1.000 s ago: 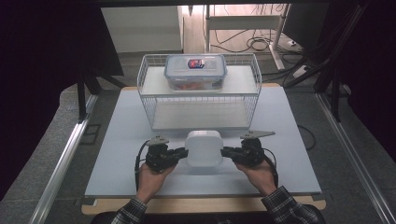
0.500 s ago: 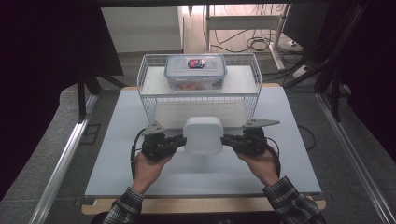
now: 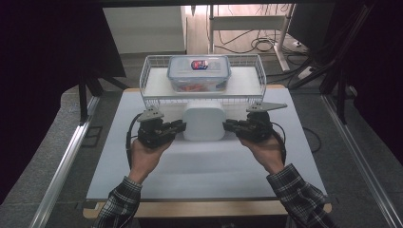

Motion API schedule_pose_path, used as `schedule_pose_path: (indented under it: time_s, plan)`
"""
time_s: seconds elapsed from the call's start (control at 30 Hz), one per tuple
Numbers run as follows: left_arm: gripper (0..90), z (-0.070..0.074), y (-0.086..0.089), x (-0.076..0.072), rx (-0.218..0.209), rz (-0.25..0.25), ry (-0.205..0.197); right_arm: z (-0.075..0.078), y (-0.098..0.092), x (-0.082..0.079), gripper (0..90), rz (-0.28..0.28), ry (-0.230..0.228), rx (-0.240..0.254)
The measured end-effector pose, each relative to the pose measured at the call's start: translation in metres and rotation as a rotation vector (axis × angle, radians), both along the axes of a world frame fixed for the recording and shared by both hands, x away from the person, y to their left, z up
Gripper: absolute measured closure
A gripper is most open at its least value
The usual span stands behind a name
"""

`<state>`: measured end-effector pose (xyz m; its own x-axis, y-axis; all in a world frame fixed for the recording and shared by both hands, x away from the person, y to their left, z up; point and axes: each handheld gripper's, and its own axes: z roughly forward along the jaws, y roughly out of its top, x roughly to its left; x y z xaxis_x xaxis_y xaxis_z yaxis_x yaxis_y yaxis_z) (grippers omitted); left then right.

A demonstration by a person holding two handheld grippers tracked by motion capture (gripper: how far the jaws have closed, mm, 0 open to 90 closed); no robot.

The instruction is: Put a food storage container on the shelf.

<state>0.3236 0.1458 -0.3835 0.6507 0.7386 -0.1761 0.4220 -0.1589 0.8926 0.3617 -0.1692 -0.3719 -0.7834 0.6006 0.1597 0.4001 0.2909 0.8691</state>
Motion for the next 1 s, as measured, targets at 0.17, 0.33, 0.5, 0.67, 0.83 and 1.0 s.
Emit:
schedule_pose_path:
  time_s: [0.17,0.33,0.5,0.67,0.83,1.0]
  plan:
    - [78.4,0.016,0.002,0.003,-0.006,0.006,-0.021,0.015,0.002,0.005,79.2,0.003,-0.021,0.013]
    - [78.3,0.033,0.004,0.007,-0.012,0.013,-0.047,0.032,0.003,0.009,79.2,0.006,-0.043,0.024]
    - [78.3,0.05,0.007,0.012,-0.019,0.015,-0.069,0.05,0.006,0.014,79.2,0.005,-0.069,0.026]
    - [78.3,0.066,0.011,0.018,-0.017,0.02,-0.085,0.067,0.01,0.02,79.2,0.003,-0.093,0.029]
    - [78.3,0.087,0.014,0.026,-0.018,0.026,-0.1,0.083,0.013,0.028,79.1,0.002,-0.1,0.047]
    - [78.3,0.102,0.016,0.033,-0.007,0.031,-0.12,0.101,0.016,0.037,79.0,-0.005,-0.112,0.064]
